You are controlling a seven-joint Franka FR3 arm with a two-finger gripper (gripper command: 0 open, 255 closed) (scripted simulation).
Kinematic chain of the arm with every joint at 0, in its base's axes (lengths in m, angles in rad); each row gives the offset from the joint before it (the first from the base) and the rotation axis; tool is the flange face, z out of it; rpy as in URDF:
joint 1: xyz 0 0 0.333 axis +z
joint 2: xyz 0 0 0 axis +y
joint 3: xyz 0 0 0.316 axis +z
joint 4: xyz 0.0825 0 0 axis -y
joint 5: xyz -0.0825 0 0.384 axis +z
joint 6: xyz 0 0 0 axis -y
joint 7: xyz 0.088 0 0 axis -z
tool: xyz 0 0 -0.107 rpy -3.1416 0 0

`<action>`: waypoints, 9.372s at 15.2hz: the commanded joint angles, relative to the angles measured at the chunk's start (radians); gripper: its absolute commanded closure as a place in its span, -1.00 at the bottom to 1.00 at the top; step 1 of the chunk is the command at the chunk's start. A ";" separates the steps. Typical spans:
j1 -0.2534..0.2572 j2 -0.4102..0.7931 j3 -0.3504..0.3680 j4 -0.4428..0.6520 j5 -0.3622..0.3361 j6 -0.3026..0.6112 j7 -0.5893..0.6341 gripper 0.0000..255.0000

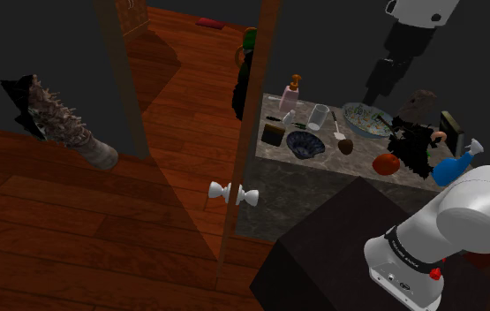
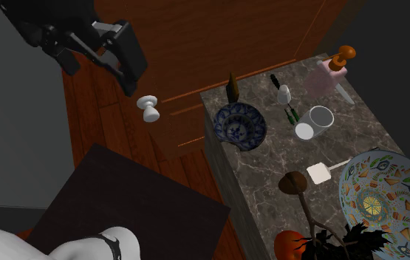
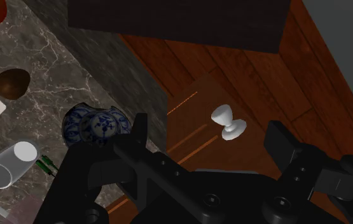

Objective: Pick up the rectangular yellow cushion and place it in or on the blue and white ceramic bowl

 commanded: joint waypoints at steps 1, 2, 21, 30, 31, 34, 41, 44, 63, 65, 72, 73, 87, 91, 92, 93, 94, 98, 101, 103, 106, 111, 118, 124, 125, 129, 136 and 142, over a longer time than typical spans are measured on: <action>0.000 0.000 0.000 0.000 0.000 0.000 0.000 -1.00; -0.003 0.015 -0.006 -0.018 -0.005 0.036 -0.009 -1.00; -0.051 0.553 -0.108 -0.075 -0.060 0.701 -0.164 -1.00; -0.072 0.898 -0.134 0.087 -0.026 0.916 -0.249 -1.00; -0.076 0.936 -0.134 0.111 -0.020 0.934 -0.259 -1.00; -0.090 1.052 -0.132 0.194 -0.001 0.978 -0.288 -1.00; -0.113 1.238 -0.121 0.325 0.022 1.046 -0.323 -1.00; -0.115 1.273 -0.118 0.332 0.026 1.074 -0.326 -1.00; -0.118 1.290 -0.117 0.335 0.028 1.088 -0.328 1.00; -0.116 1.280 -0.118 0.334 0.027 1.078 -0.326 1.00; -0.111 1.205 -0.124 0.328 0.018 1.009 -0.320 1.00; -0.110 1.194 -0.125 0.328 0.017 0.999 -0.320 1.00; -0.103 1.065 -0.134 0.351 0.000 0.848 -0.308 1.00; -0.102 1.034 -0.136 0.365 -0.004 0.802 -0.305 1.00; -0.102 1.026 -0.136 0.370 -0.005 0.790 -0.305 1.00; -0.102 1.023 -0.137 0.371 -0.005 0.785 -0.304 1.00; -0.110 0.992 -0.142 0.336 -0.006 0.790 -0.318 1.00; -0.143 0.871 -0.167 0.208 -0.012 0.797 -0.374 1.00; -0.168 0.783 -0.191 0.124 -0.022 0.793 -0.418 1.00; -0.186 0.726 -0.209 0.074 -0.031 0.786 -0.448 1.00; -0.209 0.663 -0.233 0.012 -0.044 0.787 -0.487 1.00; -0.209 0.705 -0.235 -0.017 -0.034 0.856 -0.495 1.00; -0.208 0.773 -0.235 -0.047 -0.014 0.953 -0.510 1.00; -0.209 0.839 -0.232 -0.064 0.010 1.035 -0.528 1.00; -0.209 0.851 -0.231 -0.066 0.014 1.048 -0.531 1.00; -0.210 0.870 -0.230 -0.069 0.022 1.070 -0.537 1.00; -0.210 0.870 -0.230 -0.069 0.022 1.070 -0.537 -1.00; -0.209 0.839 -0.233 -0.067 0.010 1.037 -0.528 -1.00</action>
